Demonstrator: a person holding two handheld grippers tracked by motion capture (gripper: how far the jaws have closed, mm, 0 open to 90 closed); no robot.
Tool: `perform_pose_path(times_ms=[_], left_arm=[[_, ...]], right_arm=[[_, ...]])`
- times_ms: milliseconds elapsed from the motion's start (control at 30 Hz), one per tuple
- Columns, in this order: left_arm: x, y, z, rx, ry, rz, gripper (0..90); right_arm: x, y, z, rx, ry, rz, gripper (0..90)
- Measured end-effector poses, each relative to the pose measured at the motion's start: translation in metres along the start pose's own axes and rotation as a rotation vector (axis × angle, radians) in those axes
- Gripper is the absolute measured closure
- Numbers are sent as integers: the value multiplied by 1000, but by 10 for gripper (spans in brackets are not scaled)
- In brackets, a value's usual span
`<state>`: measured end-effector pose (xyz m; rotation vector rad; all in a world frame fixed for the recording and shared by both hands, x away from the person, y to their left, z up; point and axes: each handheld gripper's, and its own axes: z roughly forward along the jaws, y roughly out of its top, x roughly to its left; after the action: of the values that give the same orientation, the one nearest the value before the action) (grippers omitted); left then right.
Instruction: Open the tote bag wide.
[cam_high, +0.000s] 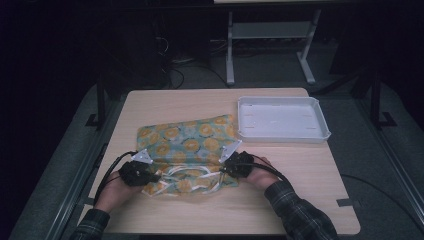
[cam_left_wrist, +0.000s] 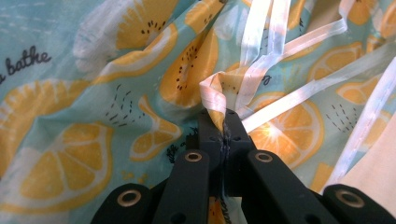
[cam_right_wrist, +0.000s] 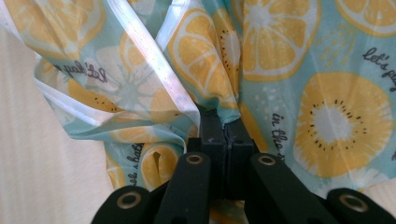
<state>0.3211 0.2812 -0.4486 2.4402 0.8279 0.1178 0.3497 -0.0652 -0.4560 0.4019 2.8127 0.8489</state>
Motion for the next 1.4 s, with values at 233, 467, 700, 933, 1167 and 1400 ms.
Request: perform_pose_path(times_ms=[233, 467, 700, 933, 1167, 1400], left_arm=[[-21, -14, -8, 17, -39, 23, 890], [-39, -22, -12, 34, -74, 47, 890], [-44, -18, -26, -20, -95, 51, 890], [-42, -12, -45, -111, -94, 49, 889], [-39, 0, -68, -216, -101, 43, 888], [-36, 12, -87, -289, -102, 48, 888]], right_arm=[[17, -5, -7, 4, 39, -32, 885], [40, -15, -18, 18, 81, -62, 885], [38, -18, -30, -25, 156, -18, 884], [34, -11, -49, -90, 161, -21, 882], [24, -5, -66, -134, 146, -10, 882], [14, 3, -82, -174, 128, -2, 880]])
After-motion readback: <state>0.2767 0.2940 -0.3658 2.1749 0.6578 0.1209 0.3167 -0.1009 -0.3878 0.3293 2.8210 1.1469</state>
